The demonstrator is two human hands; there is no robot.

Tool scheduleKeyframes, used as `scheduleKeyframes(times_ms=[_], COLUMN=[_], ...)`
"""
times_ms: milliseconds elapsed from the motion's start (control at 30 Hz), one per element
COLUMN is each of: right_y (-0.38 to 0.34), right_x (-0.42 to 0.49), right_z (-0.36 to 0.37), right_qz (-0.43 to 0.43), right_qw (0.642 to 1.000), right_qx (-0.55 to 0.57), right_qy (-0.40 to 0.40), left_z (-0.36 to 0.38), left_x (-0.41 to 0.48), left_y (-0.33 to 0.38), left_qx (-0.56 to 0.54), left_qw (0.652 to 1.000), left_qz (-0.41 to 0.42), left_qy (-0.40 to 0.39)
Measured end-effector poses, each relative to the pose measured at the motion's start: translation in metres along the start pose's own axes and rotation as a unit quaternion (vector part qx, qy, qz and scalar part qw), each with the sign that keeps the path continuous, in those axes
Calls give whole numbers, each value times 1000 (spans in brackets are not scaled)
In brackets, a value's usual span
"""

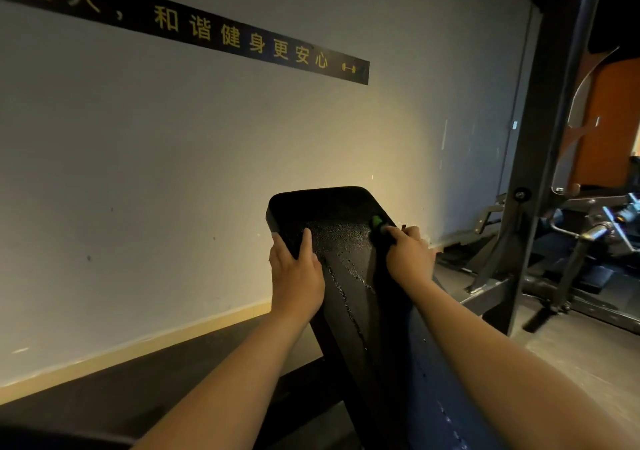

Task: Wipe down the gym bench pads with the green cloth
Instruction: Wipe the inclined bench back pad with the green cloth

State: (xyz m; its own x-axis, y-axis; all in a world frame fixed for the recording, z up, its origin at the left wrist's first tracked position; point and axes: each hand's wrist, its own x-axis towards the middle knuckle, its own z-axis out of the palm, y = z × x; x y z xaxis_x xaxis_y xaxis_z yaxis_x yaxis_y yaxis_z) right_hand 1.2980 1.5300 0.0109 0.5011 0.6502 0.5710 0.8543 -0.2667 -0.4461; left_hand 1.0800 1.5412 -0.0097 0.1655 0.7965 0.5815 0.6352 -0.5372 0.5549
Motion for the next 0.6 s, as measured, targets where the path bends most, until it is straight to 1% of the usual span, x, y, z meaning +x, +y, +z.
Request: scheduleKeyframes(times_ms=[67,100,133,200,267,300,367,467,533,600], right_y=[-13,-23,-33,-48,-47,-40,-17,15,23,22], right_x=[-2,-3,-7,-18,-24,-20,-1,20,26,26], right_z=[6,9,11,12,11,9,7,2,-1,-2], right_qz=[13,0,-30,-127,-199,-207,-166,-47,32,104], right_qw=[999,998,996,983,971,971,984,999,999,993], right_qx=[33,58,85,125,126,109,61,9,10,49], right_qy=[5,3,-6,-32,-43,-38,-29,-13,-19,-32], left_z=[2,3,6,11,15,17,19,20,20,20], left_x=[0,0,1,1,1,2,3,2,3,2], left_y=[3,8,14,25,27,26,23,24,23,21], left_qx=[103,138,157,166,168,168,167,173,171,174], left_qw=[994,989,986,985,985,985,985,984,984,984], left_qz=[37,54,58,43,41,41,43,45,43,43], left_qy=[13,6,-8,-19,11,17,13,11,11,14])
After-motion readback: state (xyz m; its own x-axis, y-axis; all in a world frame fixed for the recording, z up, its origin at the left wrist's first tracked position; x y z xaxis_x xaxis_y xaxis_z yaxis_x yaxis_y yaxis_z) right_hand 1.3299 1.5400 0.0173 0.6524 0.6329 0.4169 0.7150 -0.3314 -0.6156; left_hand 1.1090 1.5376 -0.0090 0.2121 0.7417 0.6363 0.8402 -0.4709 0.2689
